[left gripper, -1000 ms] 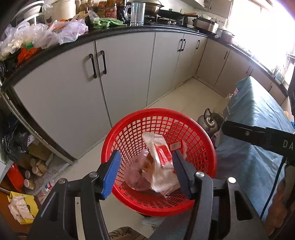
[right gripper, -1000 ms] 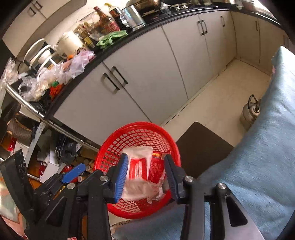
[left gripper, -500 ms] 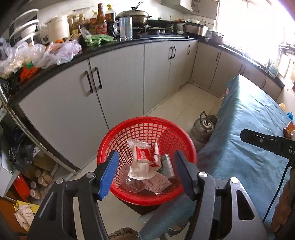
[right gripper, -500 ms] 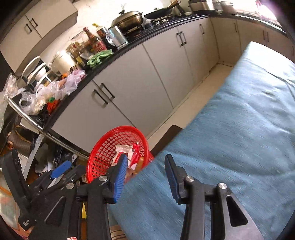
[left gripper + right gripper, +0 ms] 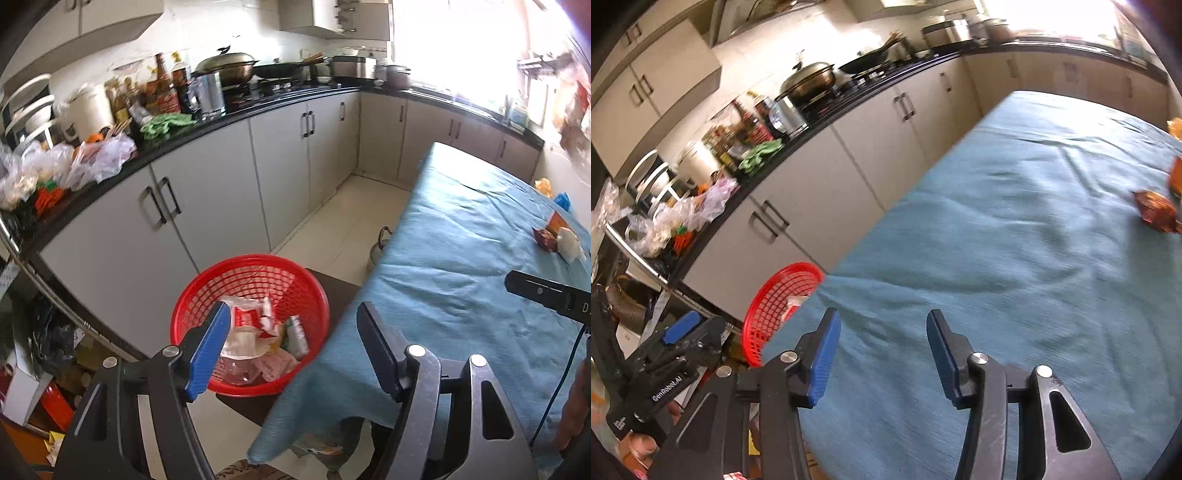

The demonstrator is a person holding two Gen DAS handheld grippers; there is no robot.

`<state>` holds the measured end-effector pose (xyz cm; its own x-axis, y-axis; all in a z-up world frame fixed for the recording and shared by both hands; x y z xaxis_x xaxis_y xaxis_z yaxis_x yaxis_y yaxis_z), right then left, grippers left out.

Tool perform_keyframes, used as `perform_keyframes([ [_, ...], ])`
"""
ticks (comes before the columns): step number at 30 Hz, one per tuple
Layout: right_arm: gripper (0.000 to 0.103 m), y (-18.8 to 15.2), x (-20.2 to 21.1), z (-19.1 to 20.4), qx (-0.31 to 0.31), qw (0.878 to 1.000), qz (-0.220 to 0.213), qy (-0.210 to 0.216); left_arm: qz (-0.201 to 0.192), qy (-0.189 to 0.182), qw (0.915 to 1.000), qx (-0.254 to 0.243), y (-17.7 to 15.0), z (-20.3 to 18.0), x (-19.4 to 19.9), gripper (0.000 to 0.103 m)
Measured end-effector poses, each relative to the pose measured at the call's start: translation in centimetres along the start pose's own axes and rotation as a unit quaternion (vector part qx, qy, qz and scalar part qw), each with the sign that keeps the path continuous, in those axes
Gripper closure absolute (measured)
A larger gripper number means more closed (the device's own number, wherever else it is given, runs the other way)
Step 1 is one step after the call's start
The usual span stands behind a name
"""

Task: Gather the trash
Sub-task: 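Return both tools to the table toward the red snack packet and white cloth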

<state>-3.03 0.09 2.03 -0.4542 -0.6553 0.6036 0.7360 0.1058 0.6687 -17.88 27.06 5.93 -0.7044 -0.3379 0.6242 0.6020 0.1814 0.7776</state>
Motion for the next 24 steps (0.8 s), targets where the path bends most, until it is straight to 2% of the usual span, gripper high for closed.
perform_keyframes([
  [5, 0.043, -0.4, 4.1, -4.5, -0.015, 0.999, -0.025, -0.031, -0.013, -0.030, 0.9993, -0.020, 1.3, -3.3, 1.4, 0.031],
  [9, 0.042, -0.9, 7.7, -9.0, -0.041, 0.996, -0.045, -0.066, -0.013, -0.082, 0.9956, -0.043, 2.7, -7.6, 1.7, 0.030],
  [14, 0.040, -1.5, 12.7, -16.4, -0.099, 0.985, -0.075, -0.123, -0.006, -0.137, 0.9878, -0.074, 4.4, -13.5, 1.0, 0.030],
  [20, 0.037, -1.1, 16.2, -23.0, -0.142, 0.971, -0.093, -0.170, 0.002, -0.215, 0.9710, -0.105, 6.4, -21.9, -0.9, 0.030],
  [24, 0.032, 0.4, 16.6, -25.9, -0.162, 0.965, -0.104, -0.178, 0.008, -0.257, 0.9565, -0.138, 7.6, -28.2, -3.4, 0.028],
])
Point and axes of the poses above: each gripper's, at about its wrist camera, not at the fingertips, and x roughly against the way its jaws point, z to its left, y to its top, the point moved 3 cm from there along -x, roughly the way its jaws point, and after that the axes turned 6 degrees about -z, right-handed, at the moved point
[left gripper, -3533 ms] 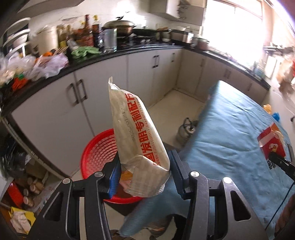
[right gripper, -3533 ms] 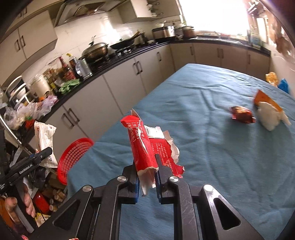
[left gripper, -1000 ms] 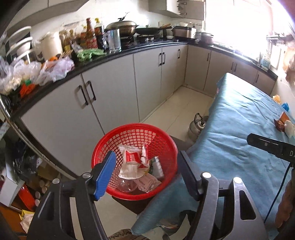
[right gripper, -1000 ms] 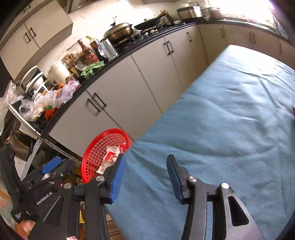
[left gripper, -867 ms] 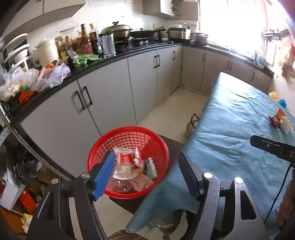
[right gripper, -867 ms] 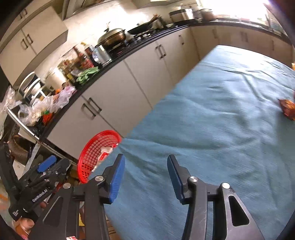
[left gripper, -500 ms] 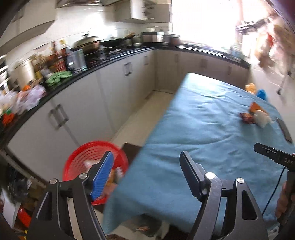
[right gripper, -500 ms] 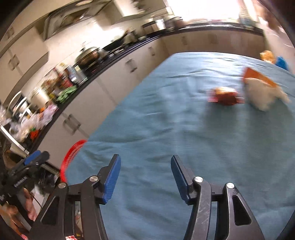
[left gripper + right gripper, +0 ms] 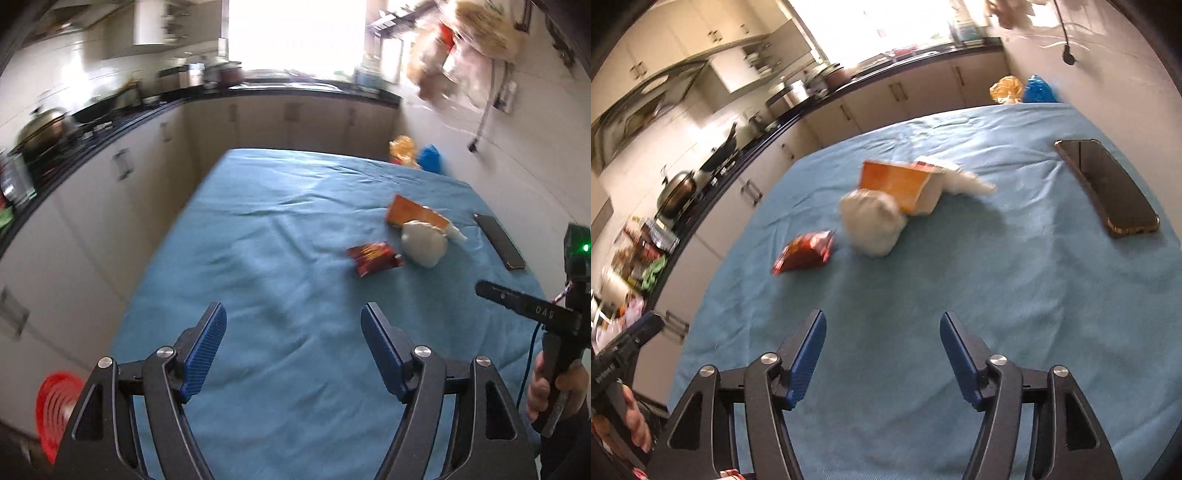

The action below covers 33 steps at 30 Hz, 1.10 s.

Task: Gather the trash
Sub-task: 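Return both tools to the table toward the red snack packet and white cloth, then grasp the red snack packet with the left tool while the right tool grasps the white cloth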

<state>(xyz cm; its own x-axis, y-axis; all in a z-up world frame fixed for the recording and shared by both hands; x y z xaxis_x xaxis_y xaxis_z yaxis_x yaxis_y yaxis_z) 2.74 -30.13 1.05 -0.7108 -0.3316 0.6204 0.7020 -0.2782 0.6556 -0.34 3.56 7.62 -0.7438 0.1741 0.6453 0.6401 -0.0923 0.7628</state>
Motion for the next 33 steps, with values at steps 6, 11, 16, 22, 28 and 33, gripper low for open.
perform_keyframes([
  [6, 0.029, 3.8, -3.6, 0.0, -0.033, 0.999, -0.002, 0.016, 0.034, -0.043, 0.9984, -0.011, 2.4, -2.9, -7.2, 0.028],
  [11, 0.029, 5.1, -7.5, 0.4, -0.033, 0.999, 0.005, 0.012, 0.056, -0.068, 0.9961, -0.008, 3.2, -3.8, -11.6, 0.028],
  [16, 0.035, 4.8, -9.5, 0.4, -0.029, 0.999, 0.013, 0.023, 0.064, -0.106, 0.9922, -0.012, 3.9, -4.6, -14.5, 0.027],
  [22, 0.070, 4.7, -8.9, 0.9, 0.007, 1.000, 0.005, 0.018, 0.087, -0.153, 0.9840, -0.030, 3.4, -5.9, -16.4, 0.025],
  [28, 0.070, 4.9, -7.5, -0.1, 0.000, 1.000, -0.015, 0.005, 0.105, -0.184, 0.9753, -0.061, 2.1, -7.8, -16.1, 0.025],
  [33, 0.070, 4.3, -7.3, -1.1, -0.009, 1.000, -0.009, 0.004, 0.108, -0.163, 0.9767, -0.088, 1.2, -9.2, -15.2, 0.052],
])
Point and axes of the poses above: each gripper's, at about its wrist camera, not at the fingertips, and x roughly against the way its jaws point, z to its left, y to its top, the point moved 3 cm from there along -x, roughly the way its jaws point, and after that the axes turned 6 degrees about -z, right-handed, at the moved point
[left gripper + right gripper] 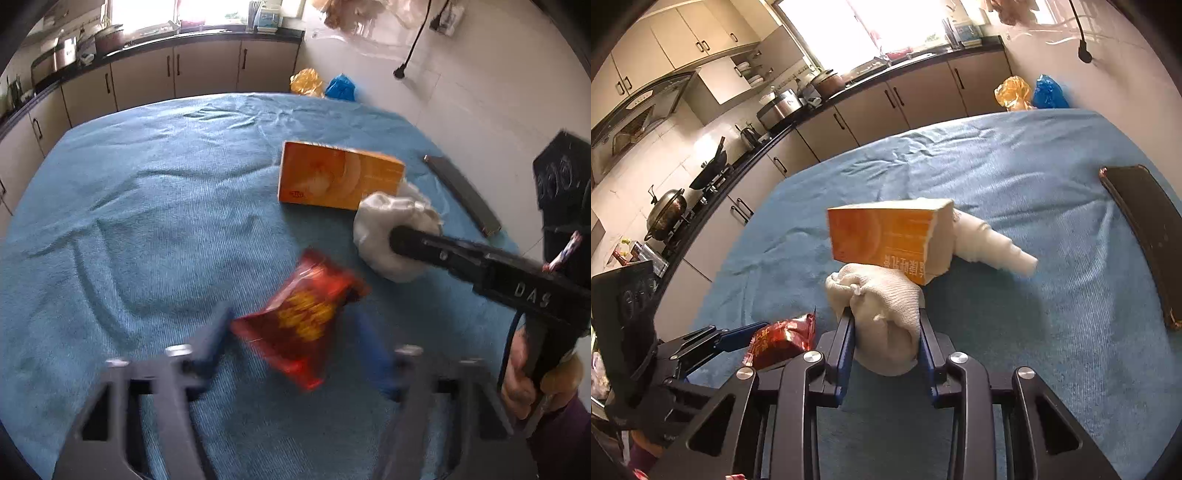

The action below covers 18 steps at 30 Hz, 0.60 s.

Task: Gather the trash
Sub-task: 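Grasp the red snack packet with the left tool while the right tool grasps the white cloth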

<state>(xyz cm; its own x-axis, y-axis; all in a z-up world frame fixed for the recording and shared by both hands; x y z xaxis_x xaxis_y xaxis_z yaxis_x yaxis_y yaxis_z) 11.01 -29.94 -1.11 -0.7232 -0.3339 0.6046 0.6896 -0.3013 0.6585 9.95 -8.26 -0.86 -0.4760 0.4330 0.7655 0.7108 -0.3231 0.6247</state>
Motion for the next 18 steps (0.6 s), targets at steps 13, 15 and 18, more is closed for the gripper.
perform_keyframes([
  [13, 0.070, -0.2, 1.4, 0.0, -0.004, 1.000, -0.016, -0.001, -0.026, 0.063, 0.9976, -0.012, -2.6, -2.7, 4.9, 0.070],
  [15, 0.070, -0.3, 1.6, 0.3, 0.006, 1.000, -0.020, -0.004, -0.034, 0.087, 0.9956, -0.010, -3.5, -2.8, 6.3, 0.070],
  [18, 0.070, -0.6, 1.8, 0.9, 0.019, 1.000, -0.023, -0.003, -0.046, 0.106, 0.9933, 0.007, -4.9, -2.5, 8.5, 0.070],
])
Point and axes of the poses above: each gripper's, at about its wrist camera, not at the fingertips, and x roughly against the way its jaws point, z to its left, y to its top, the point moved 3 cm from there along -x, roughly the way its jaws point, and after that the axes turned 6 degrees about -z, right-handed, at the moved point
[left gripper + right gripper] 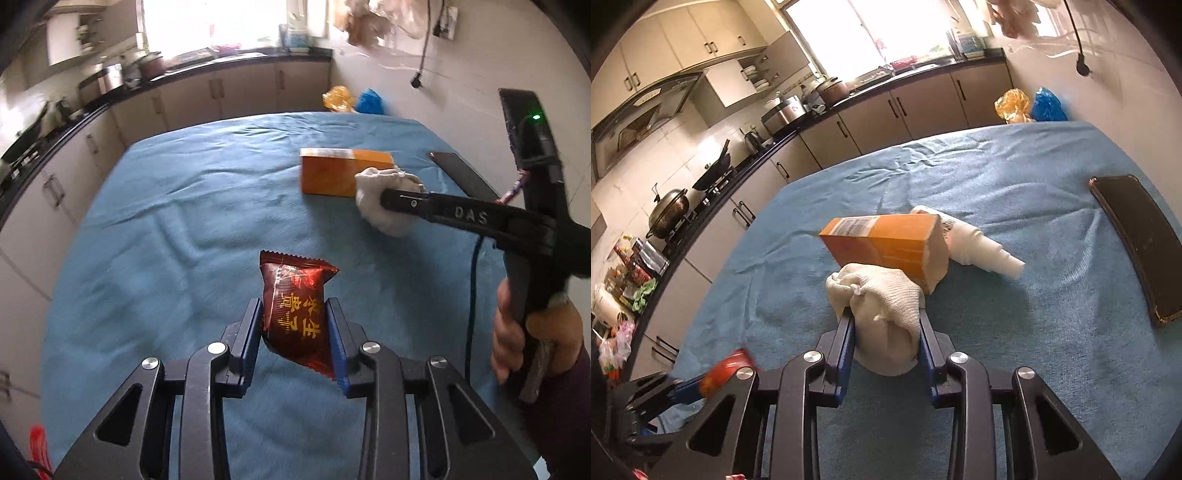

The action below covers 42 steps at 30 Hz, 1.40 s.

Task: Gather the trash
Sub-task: 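Grasp the red snack packet with the left tool while the right tool grasps the white cloth, then carry the packet and cloth over the red basket and open both tools to drop them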

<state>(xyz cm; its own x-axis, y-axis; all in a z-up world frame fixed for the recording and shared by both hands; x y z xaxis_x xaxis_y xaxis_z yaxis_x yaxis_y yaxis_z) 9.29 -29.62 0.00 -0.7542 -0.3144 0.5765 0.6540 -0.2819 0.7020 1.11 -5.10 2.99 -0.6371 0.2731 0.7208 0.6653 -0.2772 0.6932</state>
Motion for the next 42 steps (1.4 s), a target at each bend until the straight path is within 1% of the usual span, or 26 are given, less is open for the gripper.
perform_keyframes([
  [3, 0.070, -0.2, 0.1, 0.7, 0.008, 1.000, -0.001, 0.003, 0.003, -0.001, 0.9994, 0.033, -1.7, 1.3, 1.5, 0.070],
  [4, 0.070, -0.3, 0.1, 0.9, 0.010, 1.000, -0.001, 0.003, 0.006, 0.000, 0.9991, 0.042, -2.2, 1.8, 1.7, 0.068],
  [7, 0.070, -0.8, 0.3, 1.6, 0.016, 1.000, 0.000, 0.005, 0.013, 0.021, 0.9981, 0.055, -3.6, 3.0, 1.5, 0.062],
  [8, 0.070, -0.9, 0.2, 1.8, 0.020, 1.000, 0.000, 0.005, 0.018, 0.027, 0.9978, 0.058, -3.9, 3.3, 1.2, 0.058],
  [9, 0.070, -1.0, 0.2, 2.0, 0.023, 1.000, 0.000, 0.005, 0.024, 0.029, 0.9973, 0.063, -4.2, 3.7, 0.9, 0.056],
  [10, 0.070, -1.0, 0.2, 2.1, 0.026, 1.000, 0.000, 0.005, 0.024, 0.028, 0.9972, 0.065, -4.4, 3.9, 0.8, 0.052],
  [11, 0.070, -1.2, 0.1, 2.3, 0.030, 1.000, 0.002, 0.003, 0.022, 0.029, 0.9973, 0.064, -4.5, 4.0, 0.7, 0.044],
  [13, 0.070, -1.3, -0.1, 2.4, 0.033, 0.999, 0.004, 0.002, 0.016, 0.034, 0.9976, 0.057, -4.5, 3.9, 0.6, 0.035],
  [14, 0.070, -1.4, -0.2, 2.3, 0.033, 0.999, 0.006, 0.002, 0.013, 0.037, 0.9979, 0.053, -4.6, 3.9, 0.6, 0.032],
  [17, 0.069, -1.5, -0.6, 2.2, 0.032, 0.999, 0.012, 0.002, 0.005, 0.050, 0.9985, 0.023, -4.4, 3.3, 0.1, 0.029],
  [20, 0.069, -1.6, -1.1, 1.8, 0.027, 0.999, 0.020, 0.005, 0.005, 0.063, 0.9980, -0.007, -4.4, 2.8, -0.9, 0.029],
  [22, 0.069, -1.6, -1.3, 1.6, 0.024, 0.999, 0.022, 0.006, 0.007, 0.065, 0.9977, -0.021, -4.5, 2.4, -1.5, 0.029],
  [23, 0.069, -1.6, -1.3, 1.5, 0.023, 0.999, 0.023, 0.007, 0.003, 0.060, 0.9979, -0.021, -4.5, 2.4, -1.6, 0.029],
  [25, 0.069, -1.6, -1.3, 1.5, 0.021, 0.999, 0.024, 0.009, 0.010, 0.044, 0.9989, -0.014, -4.5, 2.5, -1.7, 0.030],
  [27, 0.069, -1.6, -1.4, 1.4, 0.021, 0.999, 0.024, 0.010, 0.017, 0.034, 0.9993, 0.005, -4.5, 2.8, -1.6, 0.051],
  [28, 0.069, -1.6, -1.4, 1.4, 0.022, 0.999, 0.024, 0.010, 0.019, 0.033, 0.9992, 0.011, -4.4, 2.8, -1.4, 0.069],
  [30, 0.069, -1.7, -1.3, 1.6, 0.024, 0.999, 0.023, 0.009, 0.021, 0.048, 0.9984, 0.022, -4.3, 2.9, -0.8, 0.069],
  [34, 0.069, -1.7, -1.3, 1.8, 0.029, 0.999, 0.020, 0.009, 0.006, 0.054, 0.9976, 0.043, -4.5, 3.1, 1.6, 0.069],
  [38, 0.069, -1.8, -1.3, 2.0, 0.034, 0.999, 0.019, 0.010, -0.022, 0.075, 0.9953, 0.058, -5.0, 3.7, 5.6, 0.069],
  [42, 0.069, -1.9, -1.2, 2.4, 0.042, 0.999, 0.015, 0.017, -0.037, 0.096, 0.9913, 0.082, -6.0, 5.4, 9.1, 0.069],
])
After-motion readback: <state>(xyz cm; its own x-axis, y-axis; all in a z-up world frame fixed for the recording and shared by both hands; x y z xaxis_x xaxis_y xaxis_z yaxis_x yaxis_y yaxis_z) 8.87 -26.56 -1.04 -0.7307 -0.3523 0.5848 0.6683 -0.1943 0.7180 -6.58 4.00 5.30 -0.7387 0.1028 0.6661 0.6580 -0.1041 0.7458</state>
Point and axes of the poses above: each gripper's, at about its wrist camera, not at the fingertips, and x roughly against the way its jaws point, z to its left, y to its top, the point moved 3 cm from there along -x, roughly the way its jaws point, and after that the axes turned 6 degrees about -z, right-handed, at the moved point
